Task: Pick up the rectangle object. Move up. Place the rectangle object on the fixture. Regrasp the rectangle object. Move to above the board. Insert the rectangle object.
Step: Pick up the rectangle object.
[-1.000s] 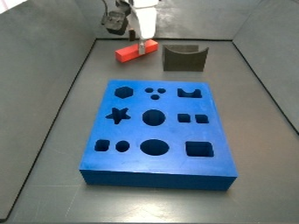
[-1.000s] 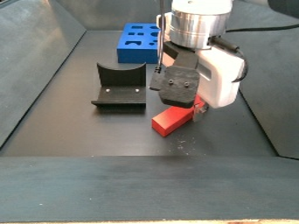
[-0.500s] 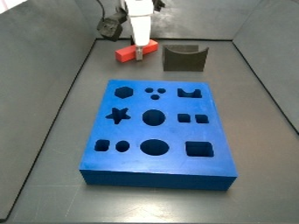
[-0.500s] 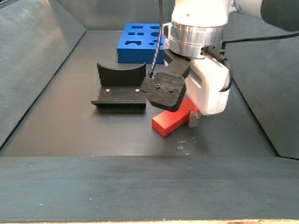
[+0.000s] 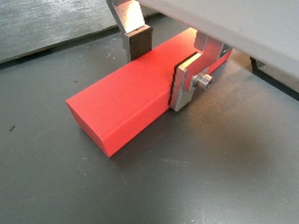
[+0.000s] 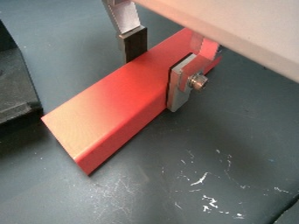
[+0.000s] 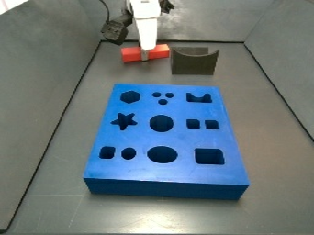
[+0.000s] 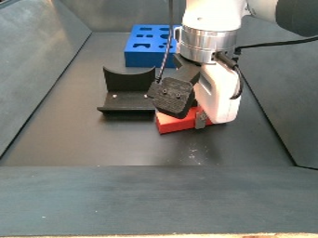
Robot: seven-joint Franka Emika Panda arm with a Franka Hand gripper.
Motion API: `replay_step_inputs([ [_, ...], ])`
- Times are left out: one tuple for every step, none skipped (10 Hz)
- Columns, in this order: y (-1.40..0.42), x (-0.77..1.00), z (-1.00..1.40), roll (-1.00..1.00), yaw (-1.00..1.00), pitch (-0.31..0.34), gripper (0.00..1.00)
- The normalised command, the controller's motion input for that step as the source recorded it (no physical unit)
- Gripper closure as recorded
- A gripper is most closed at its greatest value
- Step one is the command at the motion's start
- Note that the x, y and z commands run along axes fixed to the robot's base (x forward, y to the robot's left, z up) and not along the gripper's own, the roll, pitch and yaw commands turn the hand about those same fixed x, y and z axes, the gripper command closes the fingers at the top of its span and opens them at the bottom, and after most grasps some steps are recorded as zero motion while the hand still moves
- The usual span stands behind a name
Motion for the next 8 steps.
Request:
replay_step_inputs([
  [0.0, 0.0, 0.0, 0.0, 0.0, 0.0, 1.0],
  [0.0, 0.0, 0.0, 0.0, 0.0, 0.0, 1.0],
  [0.0, 0.0, 0.0, 0.0, 0.0, 0.0, 1.0],
  [0.0, 0.0, 0.0, 0.0, 0.0, 0.0, 1.0],
  [0.0, 0.0, 0.0, 0.0, 0.0, 0.0, 1.0],
  [0.0, 0.0, 0.0, 0.0, 0.0, 0.0, 1.0],
  [0.0, 0.0, 0.0, 0.0, 0.0, 0.0, 1.0],
  [0.0, 0.0, 0.0, 0.0, 0.0, 0.0, 1.0],
])
